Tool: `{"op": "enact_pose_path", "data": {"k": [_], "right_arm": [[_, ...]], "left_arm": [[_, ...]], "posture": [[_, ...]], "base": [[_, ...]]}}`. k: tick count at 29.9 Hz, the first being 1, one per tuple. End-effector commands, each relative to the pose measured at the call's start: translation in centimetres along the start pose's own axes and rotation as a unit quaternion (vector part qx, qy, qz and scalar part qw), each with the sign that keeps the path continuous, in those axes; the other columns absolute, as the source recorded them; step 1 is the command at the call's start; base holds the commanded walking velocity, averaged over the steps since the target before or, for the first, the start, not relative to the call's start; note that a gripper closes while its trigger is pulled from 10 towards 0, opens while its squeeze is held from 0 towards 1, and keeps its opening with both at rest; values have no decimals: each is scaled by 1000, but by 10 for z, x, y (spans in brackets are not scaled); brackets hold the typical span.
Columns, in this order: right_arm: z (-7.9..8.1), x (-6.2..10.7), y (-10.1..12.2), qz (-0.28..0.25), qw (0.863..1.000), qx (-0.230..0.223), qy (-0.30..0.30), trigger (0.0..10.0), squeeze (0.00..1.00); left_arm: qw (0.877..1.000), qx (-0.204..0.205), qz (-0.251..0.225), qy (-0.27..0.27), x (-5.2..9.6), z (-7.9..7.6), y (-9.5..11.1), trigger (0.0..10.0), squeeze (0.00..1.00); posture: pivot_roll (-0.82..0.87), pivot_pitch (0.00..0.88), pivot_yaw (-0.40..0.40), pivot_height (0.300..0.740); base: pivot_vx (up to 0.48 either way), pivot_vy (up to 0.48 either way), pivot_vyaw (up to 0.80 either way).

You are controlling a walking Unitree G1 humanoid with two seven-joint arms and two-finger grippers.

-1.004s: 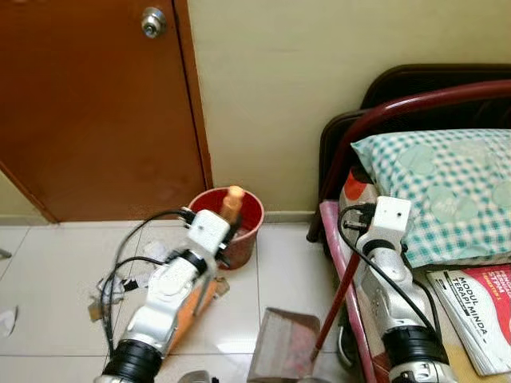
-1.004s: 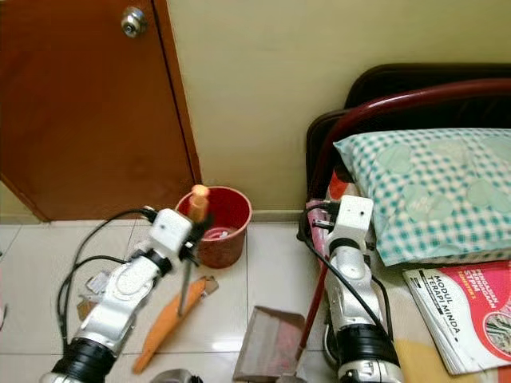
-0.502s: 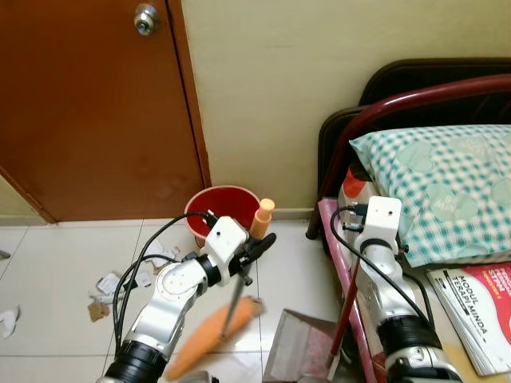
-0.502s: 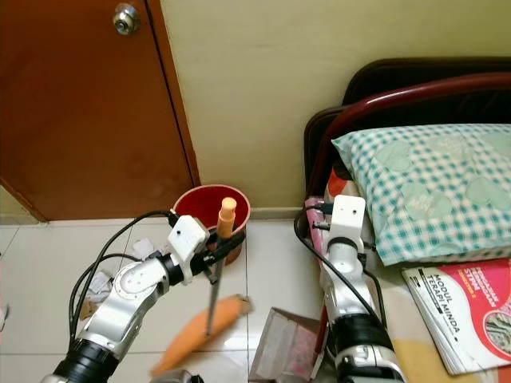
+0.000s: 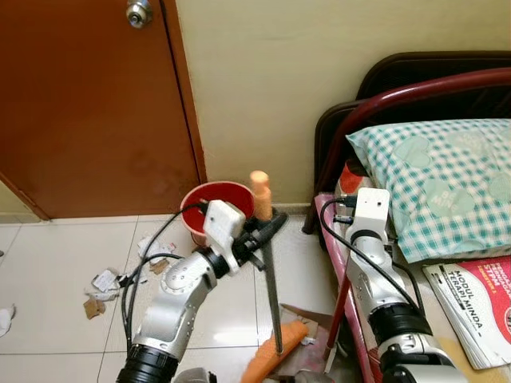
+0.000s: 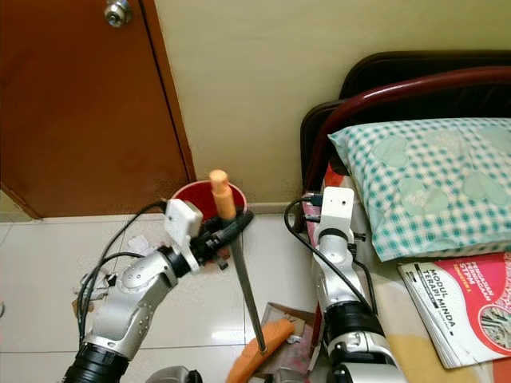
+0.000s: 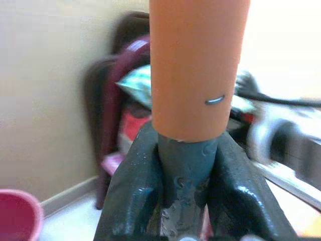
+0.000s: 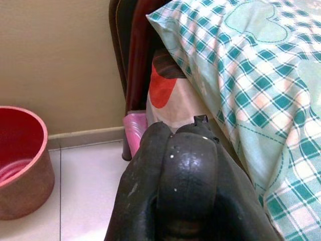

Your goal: Sweep floor

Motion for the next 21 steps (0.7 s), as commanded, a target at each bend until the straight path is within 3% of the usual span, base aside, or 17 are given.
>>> {"op": "enact_pose_path", "data": {"k": [1,3,4,5,6,11,19,21], "right_arm": [[5,2,-7,12,1000,6,16,10000,0],[5,2,-7,12,1000,5,17,10000,0],[6,3,-8,12,1000,2,24,10000,0],[6,3,-8,12,1000,2,24,10000,0],[7,4,-8,8,999,1,35,10000,0],[6,11,-3,-25,997,-17,70,10000,0],[-4,22,3,-70,992,-59,83,10000,0],[-7,25,5,-79,991,-66,84,10000,0]], "left_arm": [[996,-36,-56,66,8,28,32,10000,0],[994,-41,-58,80,12,34,34,10000,0],[989,-63,-59,116,21,49,39,10000,0],[989,-63,-59,116,21,49,39,10000,0],[983,-90,-53,149,33,64,41,10000,0],[967,-118,-40,223,61,89,40,10000,0],[961,-105,-34,254,82,86,25,10000,0],[960,-102,-36,260,85,84,22,10000,0]], "posture": [[-17,103,-22,740],[-17,103,-22,740],[-17,103,-22,740],[-17,103,-22,740],[-14,104,-23,740],[-12,103,-25,740],[-17,91,-23,740],[-19,87,-24,740]], "base": [[0,0,0],[0,0,0],[0,0,0],[0,0,0],[0,0,0],[0,0,0],[0,0,0],[0,0,659]]}}
Point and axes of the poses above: a point about 5 cm out from each wrist's last joint towards the gripper, its own x axis pointing back from the gripper into the wrist, its own y axis along the axis of the wrist's last joint, z = x × y, the point moved 2 cm from there along -x, pointing out of the wrist towards the gripper, and after that the axes turned 13 degrees about x, right-handed, at the moved point
